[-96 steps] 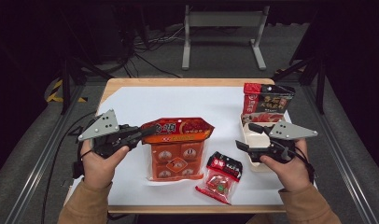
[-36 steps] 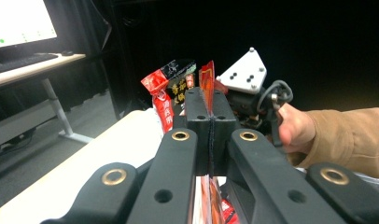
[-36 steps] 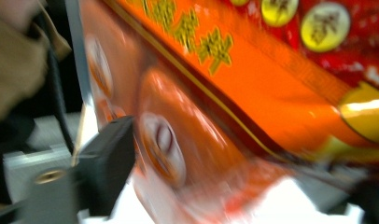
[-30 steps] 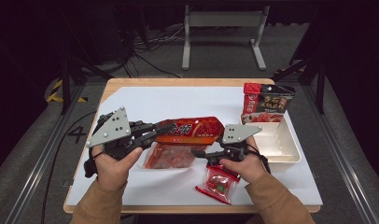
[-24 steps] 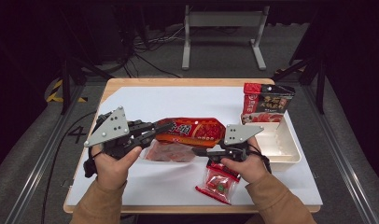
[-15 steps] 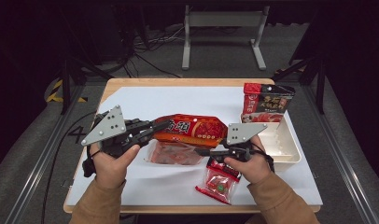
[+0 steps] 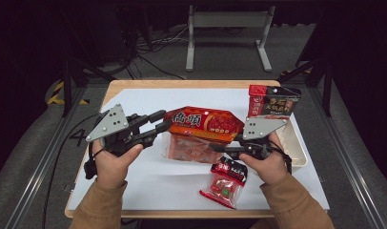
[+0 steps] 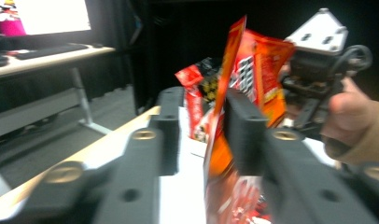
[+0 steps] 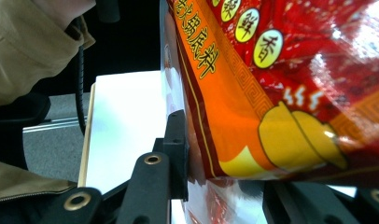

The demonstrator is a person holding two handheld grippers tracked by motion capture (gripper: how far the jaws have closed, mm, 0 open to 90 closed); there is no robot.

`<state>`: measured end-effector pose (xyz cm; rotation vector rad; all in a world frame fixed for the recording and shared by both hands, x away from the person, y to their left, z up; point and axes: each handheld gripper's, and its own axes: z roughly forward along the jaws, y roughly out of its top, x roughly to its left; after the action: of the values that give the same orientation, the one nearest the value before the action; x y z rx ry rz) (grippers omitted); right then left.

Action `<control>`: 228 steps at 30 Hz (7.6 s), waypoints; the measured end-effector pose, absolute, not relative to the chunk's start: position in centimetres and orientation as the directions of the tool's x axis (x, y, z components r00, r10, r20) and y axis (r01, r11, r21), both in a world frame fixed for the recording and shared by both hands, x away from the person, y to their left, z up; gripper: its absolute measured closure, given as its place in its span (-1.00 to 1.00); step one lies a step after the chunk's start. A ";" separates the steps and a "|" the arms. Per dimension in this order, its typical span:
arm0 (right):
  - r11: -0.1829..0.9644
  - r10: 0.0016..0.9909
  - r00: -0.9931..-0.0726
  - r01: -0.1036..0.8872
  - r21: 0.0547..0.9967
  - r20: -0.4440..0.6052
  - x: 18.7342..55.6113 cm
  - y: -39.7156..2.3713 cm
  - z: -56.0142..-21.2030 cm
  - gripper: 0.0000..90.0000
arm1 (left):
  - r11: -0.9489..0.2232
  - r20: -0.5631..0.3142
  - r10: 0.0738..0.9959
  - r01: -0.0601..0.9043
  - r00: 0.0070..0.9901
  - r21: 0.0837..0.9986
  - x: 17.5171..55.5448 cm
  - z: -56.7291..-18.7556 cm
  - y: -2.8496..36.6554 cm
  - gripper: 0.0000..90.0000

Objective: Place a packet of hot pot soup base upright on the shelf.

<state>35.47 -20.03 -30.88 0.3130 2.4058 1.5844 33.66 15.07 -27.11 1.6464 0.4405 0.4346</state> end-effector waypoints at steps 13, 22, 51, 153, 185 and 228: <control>0.407 0.426 -0.900 0.103 0.907 -0.089 35.5 -24.5 -27.3 0.56 | -0.198 0.034 0.580 0.100 0.814 0.975 34.8 -28.5 15.8 -0.30; 0.386 0.516 -0.852 0.139 0.912 -0.089 35.3 -27.7 -25.9 0.56 | -0.259 0.012 0.620 0.191 0.785 0.947 36.1 -30.1 16.9 -0.52; 0.364 0.704 -0.702 0.230 0.903 -0.105 35.9 -35.1 -24.9 0.55 | -0.308 -0.026 0.713 0.346 0.701 0.886 38.8 -35.6 21.2 -0.73; 0.255 0.833 -0.546 0.526 0.812 0.092 38.1 -39.7 -33.2 0.55 | -0.329 -0.031 0.695 0.355 0.719 0.875 39.2 -36.4 20.5 -0.71; 0.179 0.916 -0.401 0.415 0.892 0.003 33.3 -40.7 -31.7 -0.53 | -0.320 -0.043 0.694 0.361 0.719 0.876 39.0 -36.4 20.8 -0.72; 0.219 0.748 -0.662 0.306 0.927 0.042 30.5 -31.6 -31.2 -0.57 | -0.291 -0.127 0.635 0.388 0.762 0.874 39.0 -36.9 18.6 -0.76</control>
<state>30.54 -31.56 -31.19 0.9744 2.0831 1.4345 39.01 18.56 -36.86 1.9197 0.7788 0.2983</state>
